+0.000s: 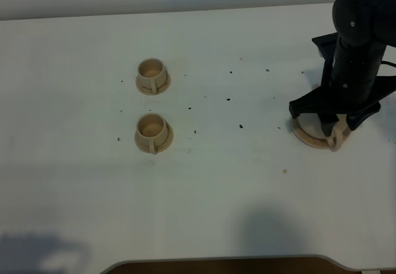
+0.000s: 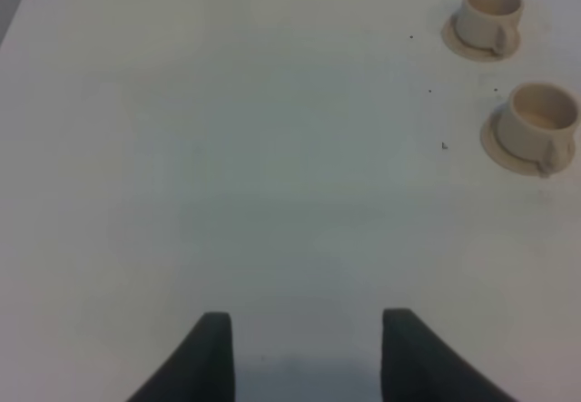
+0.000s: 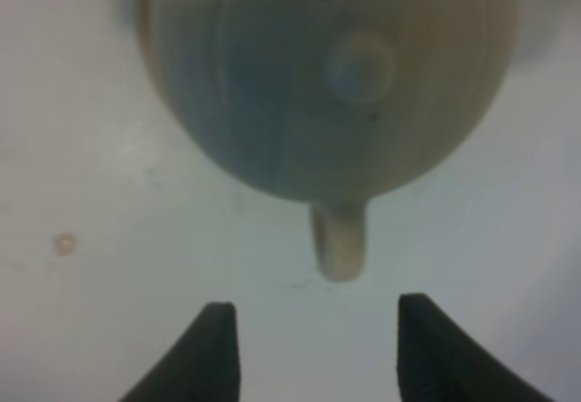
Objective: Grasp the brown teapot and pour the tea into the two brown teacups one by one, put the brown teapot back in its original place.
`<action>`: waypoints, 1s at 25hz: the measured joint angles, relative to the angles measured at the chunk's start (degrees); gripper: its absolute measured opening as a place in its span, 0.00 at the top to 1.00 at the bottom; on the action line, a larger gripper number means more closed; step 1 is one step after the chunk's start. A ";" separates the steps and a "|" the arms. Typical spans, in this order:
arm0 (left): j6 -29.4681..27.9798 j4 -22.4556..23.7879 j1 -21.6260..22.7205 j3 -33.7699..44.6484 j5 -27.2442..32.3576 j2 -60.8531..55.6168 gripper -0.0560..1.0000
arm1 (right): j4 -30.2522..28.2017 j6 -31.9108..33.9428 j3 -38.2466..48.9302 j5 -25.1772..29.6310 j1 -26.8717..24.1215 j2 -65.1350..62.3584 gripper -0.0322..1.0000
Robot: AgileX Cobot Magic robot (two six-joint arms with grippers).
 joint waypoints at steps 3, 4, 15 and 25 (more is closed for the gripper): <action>0.00 0.00 0.00 0.00 0.00 0.00 0.58 | -0.89 -1.33 0.00 0.30 -0.10 0.00 0.56; 0.00 0.00 0.00 0.00 0.00 0.00 0.58 | -1.00 -1.74 0.00 0.30 -0.10 0.00 0.56; 0.00 0.00 0.00 0.00 0.00 0.00 0.58 | -0.44 -4.72 0.00 -1.05 -0.53 3.28 0.56; 0.00 0.00 0.00 0.00 0.00 0.00 0.58 | -0.72 -6.83 0.00 -2.07 -1.81 4.18 0.56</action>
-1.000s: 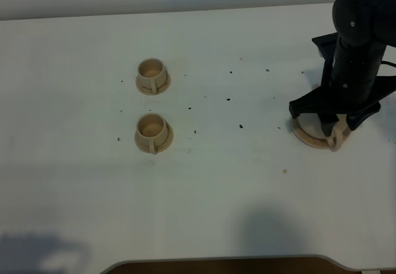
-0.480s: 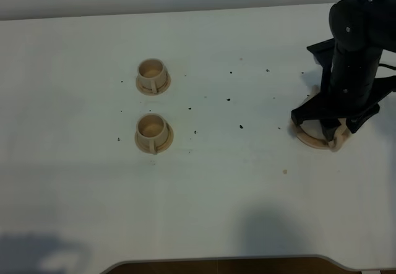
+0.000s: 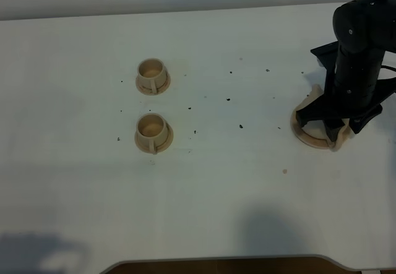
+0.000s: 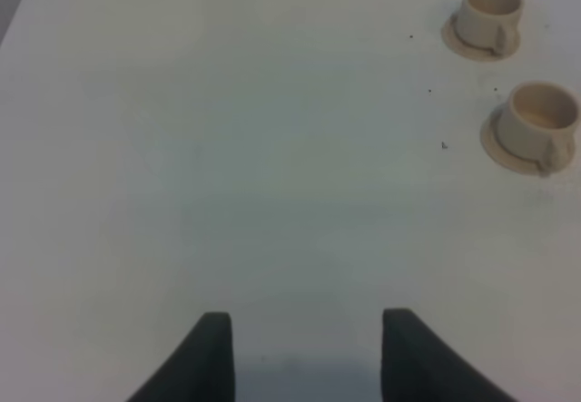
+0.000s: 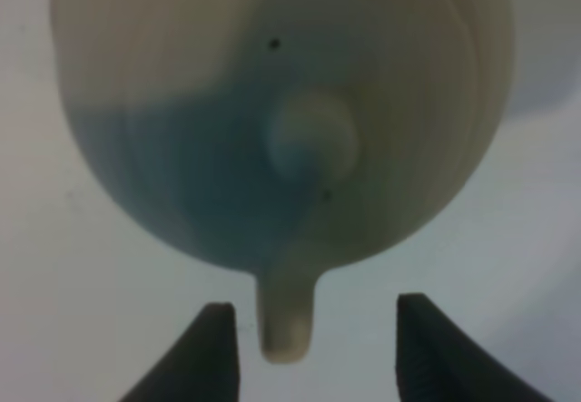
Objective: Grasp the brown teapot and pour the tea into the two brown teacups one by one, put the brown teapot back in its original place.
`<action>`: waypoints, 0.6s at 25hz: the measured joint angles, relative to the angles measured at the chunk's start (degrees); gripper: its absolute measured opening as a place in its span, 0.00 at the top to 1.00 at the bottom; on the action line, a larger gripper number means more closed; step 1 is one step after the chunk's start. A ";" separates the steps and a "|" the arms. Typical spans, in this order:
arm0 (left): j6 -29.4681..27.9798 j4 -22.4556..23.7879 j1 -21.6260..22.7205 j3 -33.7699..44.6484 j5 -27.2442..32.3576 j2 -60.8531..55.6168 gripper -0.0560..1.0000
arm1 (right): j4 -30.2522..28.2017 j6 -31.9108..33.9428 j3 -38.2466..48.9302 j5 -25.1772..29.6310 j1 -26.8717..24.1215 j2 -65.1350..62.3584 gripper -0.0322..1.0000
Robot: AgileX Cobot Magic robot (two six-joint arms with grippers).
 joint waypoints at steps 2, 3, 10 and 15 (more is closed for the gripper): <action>0.00 0.00 0.00 0.00 0.00 0.00 0.58 | 0.00 -0.62 0.00 -0.33 0.00 0.00 0.56; 0.00 0.00 0.00 0.00 0.00 0.00 0.58 | -0.13 -0.73 0.00 -0.49 -0.05 0.06 0.56; 0.00 0.00 0.00 0.00 0.00 0.00 0.58 | -0.90 -1.16 0.00 -1.09 -0.65 0.30 0.56; 0.00 0.00 0.00 0.00 0.00 0.00 0.58 | -1.01 -1.34 0.00 -1.09 -0.66 0.30 0.56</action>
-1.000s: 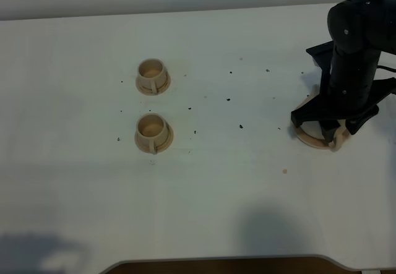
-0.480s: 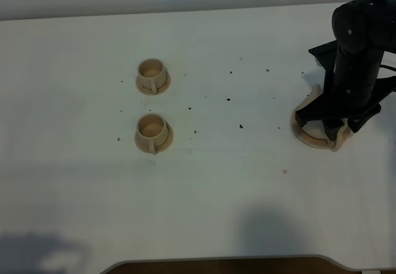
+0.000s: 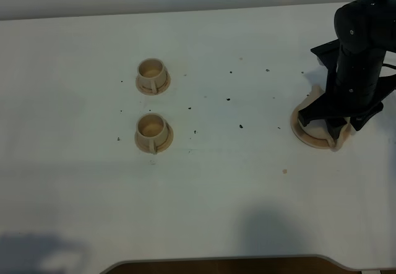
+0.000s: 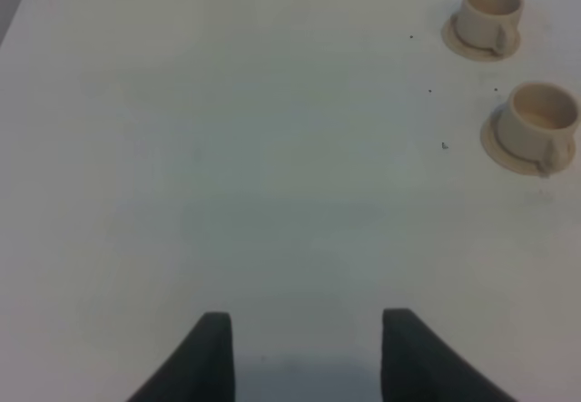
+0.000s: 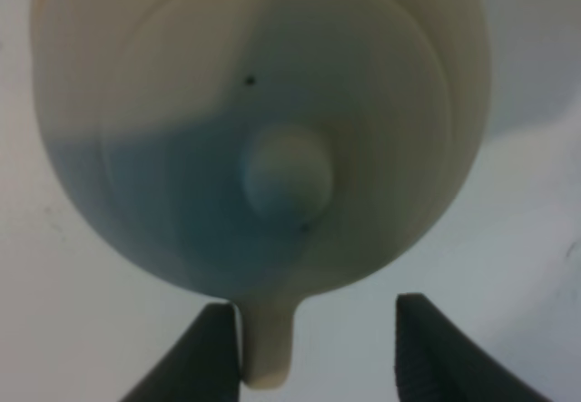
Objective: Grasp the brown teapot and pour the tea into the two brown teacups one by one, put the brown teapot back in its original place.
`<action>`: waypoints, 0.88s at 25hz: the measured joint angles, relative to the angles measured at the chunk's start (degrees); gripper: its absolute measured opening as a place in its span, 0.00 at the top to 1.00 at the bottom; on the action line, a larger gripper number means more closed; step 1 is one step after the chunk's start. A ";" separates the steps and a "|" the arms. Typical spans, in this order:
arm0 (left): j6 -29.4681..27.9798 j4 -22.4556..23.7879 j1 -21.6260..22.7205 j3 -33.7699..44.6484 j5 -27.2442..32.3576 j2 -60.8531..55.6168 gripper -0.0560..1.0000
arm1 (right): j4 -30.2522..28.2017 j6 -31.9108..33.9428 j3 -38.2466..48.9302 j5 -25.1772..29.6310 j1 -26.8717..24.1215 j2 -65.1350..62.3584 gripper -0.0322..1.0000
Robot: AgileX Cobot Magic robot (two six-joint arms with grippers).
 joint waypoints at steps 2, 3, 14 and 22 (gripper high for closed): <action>0.00 0.00 0.00 0.00 0.00 0.00 0.58 | 0.00 -0.18 0.00 0.00 0.00 0.00 0.56; 0.00 0.00 0.00 0.00 0.00 0.00 0.58 | 0.00 -0.23 0.00 0.00 0.00 0.00 0.56; 0.00 0.00 0.00 0.00 0.00 0.00 0.58 | -0.05 -2.34 0.00 -0.04 0.00 0.13 0.56; 0.00 0.00 0.00 0.00 0.00 0.00 0.58 | 0.07 -4.23 0.00 -0.04 0.00 0.13 0.59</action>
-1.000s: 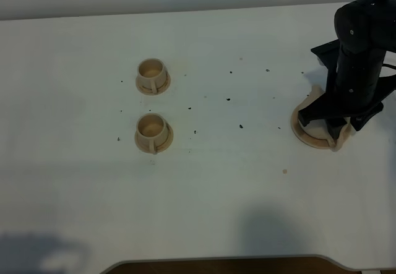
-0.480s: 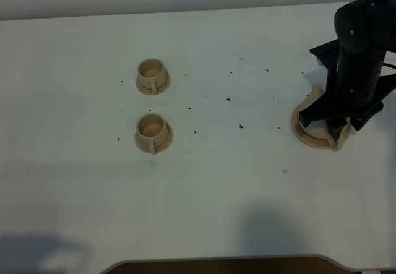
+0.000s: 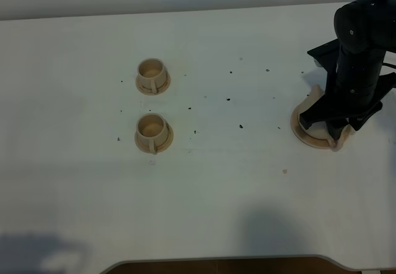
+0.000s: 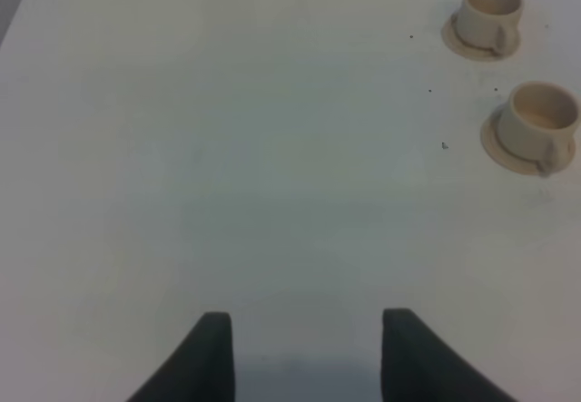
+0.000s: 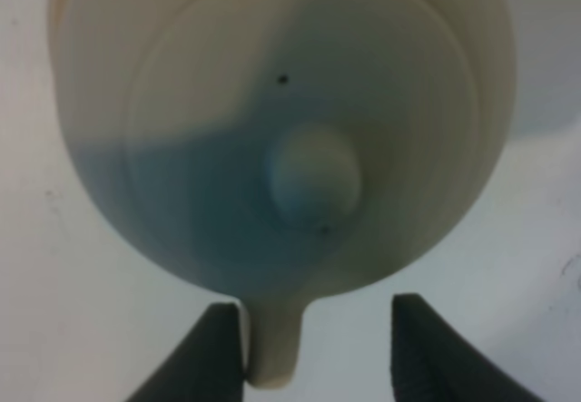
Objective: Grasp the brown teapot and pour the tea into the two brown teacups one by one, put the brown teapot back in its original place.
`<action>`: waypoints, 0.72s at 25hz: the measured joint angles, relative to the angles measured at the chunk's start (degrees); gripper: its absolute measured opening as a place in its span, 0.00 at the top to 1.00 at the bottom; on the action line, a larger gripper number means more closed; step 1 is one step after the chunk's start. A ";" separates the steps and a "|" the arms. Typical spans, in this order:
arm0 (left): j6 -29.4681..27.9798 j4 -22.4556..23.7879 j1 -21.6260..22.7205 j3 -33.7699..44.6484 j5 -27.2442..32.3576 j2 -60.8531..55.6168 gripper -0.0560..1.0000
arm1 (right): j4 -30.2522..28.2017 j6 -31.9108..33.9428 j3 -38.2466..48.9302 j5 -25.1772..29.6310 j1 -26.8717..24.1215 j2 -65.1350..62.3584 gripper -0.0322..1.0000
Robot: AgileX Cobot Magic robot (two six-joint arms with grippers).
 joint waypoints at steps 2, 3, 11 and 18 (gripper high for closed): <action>0.00 0.00 0.00 0.00 0.00 0.00 0.58 | 0.05 0.00 0.00 0.00 0.00 0.00 0.60; 0.00 0.00 0.00 0.00 0.00 0.00 0.58 | 0.05 -0.01 0.00 0.05 0.00 0.00 0.61; 0.00 0.00 0.00 0.00 0.00 0.00 0.58 | 0.22 -0.97 0.00 0.11 0.00 0.00 0.77; 0.00 0.00 0.00 0.00 0.00 0.00 0.58 | 0.23 -2.10 0.00 0.29 0.00 0.00 0.84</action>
